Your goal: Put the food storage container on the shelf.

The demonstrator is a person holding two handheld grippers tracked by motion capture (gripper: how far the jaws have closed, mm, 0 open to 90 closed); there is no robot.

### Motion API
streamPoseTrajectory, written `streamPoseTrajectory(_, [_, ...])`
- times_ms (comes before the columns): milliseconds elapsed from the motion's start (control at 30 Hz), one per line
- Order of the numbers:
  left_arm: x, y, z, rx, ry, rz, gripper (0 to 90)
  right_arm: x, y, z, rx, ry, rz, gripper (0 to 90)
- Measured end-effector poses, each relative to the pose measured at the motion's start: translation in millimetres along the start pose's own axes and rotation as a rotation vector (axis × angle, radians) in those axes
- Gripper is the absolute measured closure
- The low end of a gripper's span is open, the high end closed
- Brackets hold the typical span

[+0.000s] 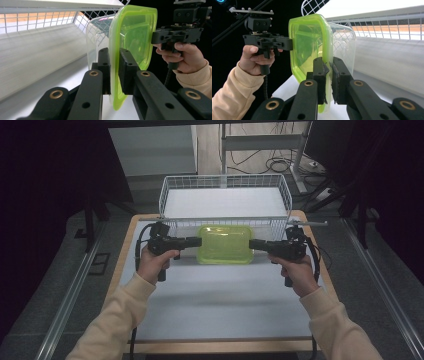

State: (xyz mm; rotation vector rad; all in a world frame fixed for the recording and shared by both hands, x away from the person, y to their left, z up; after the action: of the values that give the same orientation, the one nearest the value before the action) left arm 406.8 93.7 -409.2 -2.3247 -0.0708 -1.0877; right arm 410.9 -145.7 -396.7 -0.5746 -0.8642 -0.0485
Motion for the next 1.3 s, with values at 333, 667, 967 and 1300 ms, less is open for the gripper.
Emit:
streamPoseTrajectory(333, [16.8, -5.5, 2.1, 0.001, 0.005, -0.008, 81.4, 17.8, -0.6, 0.6, -0.004, -0.011, -0.003, 82.3])
streamPoseTrajectory(667, [39.8, -13.8, 1.5, 0.008, 0.021, -0.025, 81.4, 41.4, -4.5, 3.4, -0.012, -0.045, -0.021, 82.2])
streamPoseTrajectory(967, [60.4, -16.3, 11.6, 0.002, 0.012, -0.044, 81.2, 65.2, -4.5, 2.0, -0.032, -0.056, -0.027, 82.1])
streamPoseTrajectory(1300, [76.8, -11.1, 22.2, 0.019, 0.002, -0.031, 80.9, 77.8, -1.1, -10.0, -0.036, -0.027, -0.035, 82.1])
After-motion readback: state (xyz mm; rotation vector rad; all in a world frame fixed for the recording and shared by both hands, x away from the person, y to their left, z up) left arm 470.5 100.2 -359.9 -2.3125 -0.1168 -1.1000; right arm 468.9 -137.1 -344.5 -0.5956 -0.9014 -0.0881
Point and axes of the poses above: each handheld gripper's, and its own axes: y roughly forward along the jaws, x roughly out of its top, z roughly to its left, the point moved 8 cm from there along y, roughly forward along the jaws, and after that the axes turned 10 degrees about z, right-handed, at the moved point
